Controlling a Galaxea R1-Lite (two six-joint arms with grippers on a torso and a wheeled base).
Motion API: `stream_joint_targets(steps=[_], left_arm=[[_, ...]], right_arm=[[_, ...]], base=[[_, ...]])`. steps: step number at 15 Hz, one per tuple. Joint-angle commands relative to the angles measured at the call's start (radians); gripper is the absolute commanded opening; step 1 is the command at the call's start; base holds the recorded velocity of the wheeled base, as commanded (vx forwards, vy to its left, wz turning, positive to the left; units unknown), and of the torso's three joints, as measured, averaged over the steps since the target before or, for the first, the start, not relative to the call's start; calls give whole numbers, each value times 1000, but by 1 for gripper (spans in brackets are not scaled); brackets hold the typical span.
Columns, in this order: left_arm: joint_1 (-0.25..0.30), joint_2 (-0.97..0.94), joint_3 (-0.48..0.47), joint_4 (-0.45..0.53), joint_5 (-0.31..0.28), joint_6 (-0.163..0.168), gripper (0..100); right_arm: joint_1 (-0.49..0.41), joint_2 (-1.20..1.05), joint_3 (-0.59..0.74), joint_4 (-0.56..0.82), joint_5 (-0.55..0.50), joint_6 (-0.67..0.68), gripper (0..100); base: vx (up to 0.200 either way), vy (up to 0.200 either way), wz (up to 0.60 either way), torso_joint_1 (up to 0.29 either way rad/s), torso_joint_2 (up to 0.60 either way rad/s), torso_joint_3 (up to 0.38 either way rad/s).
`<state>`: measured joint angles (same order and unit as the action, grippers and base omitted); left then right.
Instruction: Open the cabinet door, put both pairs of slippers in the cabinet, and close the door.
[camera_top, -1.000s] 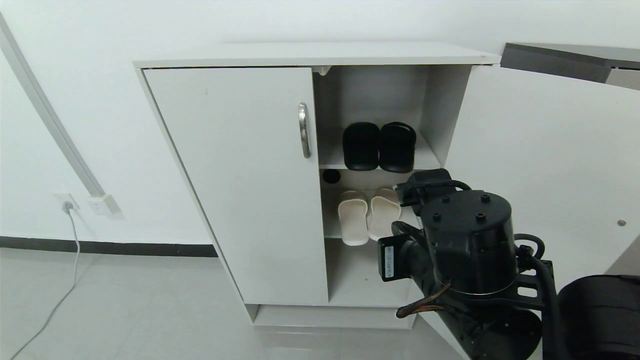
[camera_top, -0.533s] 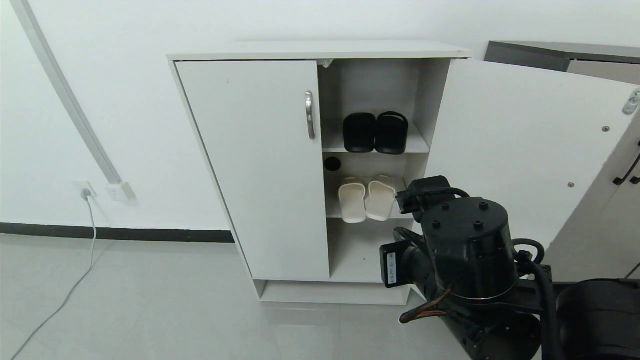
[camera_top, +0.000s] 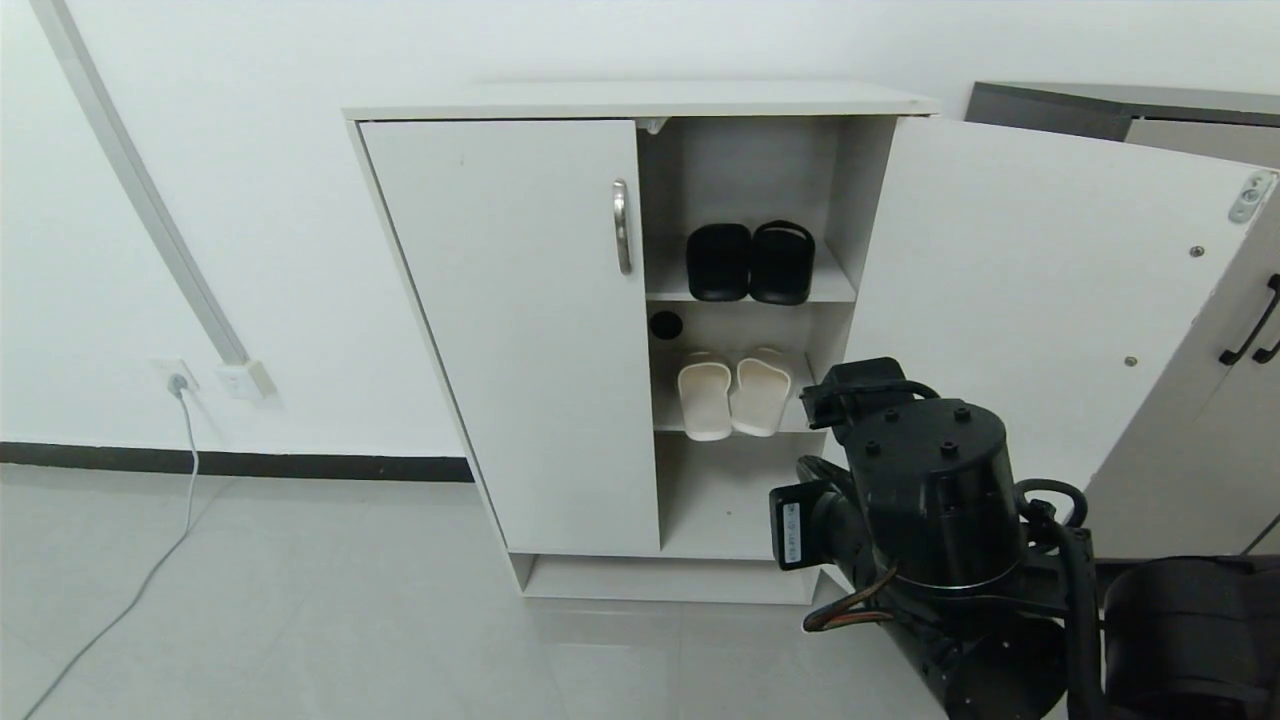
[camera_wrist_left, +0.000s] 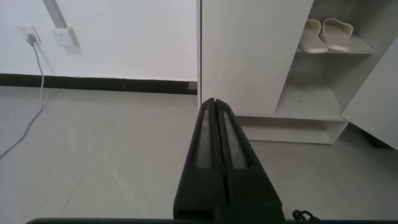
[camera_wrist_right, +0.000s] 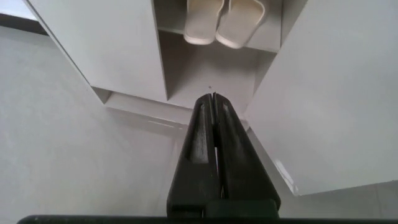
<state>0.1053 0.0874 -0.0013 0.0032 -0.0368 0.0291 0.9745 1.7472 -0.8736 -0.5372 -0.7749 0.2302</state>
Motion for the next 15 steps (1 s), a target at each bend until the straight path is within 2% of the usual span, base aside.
stream_joint_targets(steps=[1,9,12,15], left_arm=[[1,2,0,0,0,0,0],[1,2,0,0,0,0,0],[1,2,0,0,0,0,0],[1,2,0,0,0,0,0]], right_arm=[[0,5,1,0,0,0,0],[-2,8,8,0,0,0,0],[-2,8,8,0,0,0,0],[-2,8,8,0,0,0,0]], base=[[0,0,0,0,0,0],[0,0,0,0,0,0],[0,0,0,10,-178,-279],[0,0,0,49,-484,-369]])
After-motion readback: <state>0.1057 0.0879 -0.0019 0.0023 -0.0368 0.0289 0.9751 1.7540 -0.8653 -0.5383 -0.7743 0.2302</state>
